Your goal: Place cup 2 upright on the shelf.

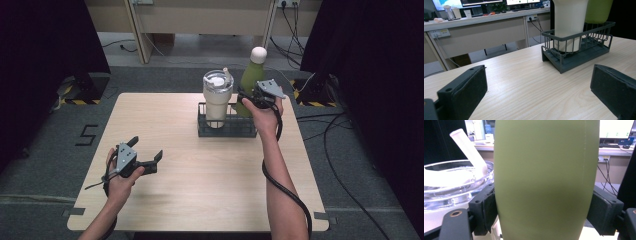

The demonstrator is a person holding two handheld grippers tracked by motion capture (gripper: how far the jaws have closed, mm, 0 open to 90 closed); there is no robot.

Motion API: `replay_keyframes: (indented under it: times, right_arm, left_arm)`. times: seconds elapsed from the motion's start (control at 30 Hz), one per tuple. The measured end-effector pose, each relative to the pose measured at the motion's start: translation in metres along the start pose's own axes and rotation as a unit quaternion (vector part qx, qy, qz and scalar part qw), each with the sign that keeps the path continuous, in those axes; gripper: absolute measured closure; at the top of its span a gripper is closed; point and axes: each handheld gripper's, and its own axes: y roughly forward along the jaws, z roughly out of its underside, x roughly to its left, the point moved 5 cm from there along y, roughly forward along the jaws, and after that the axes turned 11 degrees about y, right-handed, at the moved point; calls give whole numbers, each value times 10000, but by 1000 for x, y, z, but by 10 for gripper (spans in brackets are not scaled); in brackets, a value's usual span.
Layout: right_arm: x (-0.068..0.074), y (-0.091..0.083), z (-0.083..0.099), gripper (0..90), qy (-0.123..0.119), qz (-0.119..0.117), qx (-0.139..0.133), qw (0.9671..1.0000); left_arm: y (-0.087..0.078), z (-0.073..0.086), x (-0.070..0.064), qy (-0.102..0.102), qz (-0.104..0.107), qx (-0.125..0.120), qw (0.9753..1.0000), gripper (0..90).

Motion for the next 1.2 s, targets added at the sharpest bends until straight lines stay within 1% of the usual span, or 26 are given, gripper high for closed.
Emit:
replay_keyframes:
  times: [0.13,0.17,0.33,0.43,0.53,0.7,0.9,1.07,1.2]
  right_arm:
    - [-1,3,4,210,17,10,52,10000]
    - [-3,5,6,210,36,40,78,10000]
    - [-4,8,11,210,11,64,125,9999]
    - [-6,10,13,210,64,88,138,9998]
    - [-6,13,15,211,47,113,167,9998]
    - [-10,16,26,210,89,185,277,9994]
    - [-15,19,33,210,65,258,354,9990]
    - [-15,19,35,210,74,263,369,9989]
    - [-15,20,36,210,25,262,391,9989]
  left_arm:
    - [0,0,1,-1,-16,-5,10000,1]
    - [0,0,1,-31,-17,-9,10000,1]
    - [-1,0,1,-26,-22,0,10000,1]
    - [-1,0,0,-17,-4,-9,10000,0]
    - [-1,0,0,-12,8,-13,10000,0]
    - [0,0,-1,-13,24,-17,10000,0]
    - [0,0,-2,-1,44,-7,10000,0]
    - [1,1,-3,-3,48,3,10000,0]
    - [1,1,-4,18,64,9,10000,0]
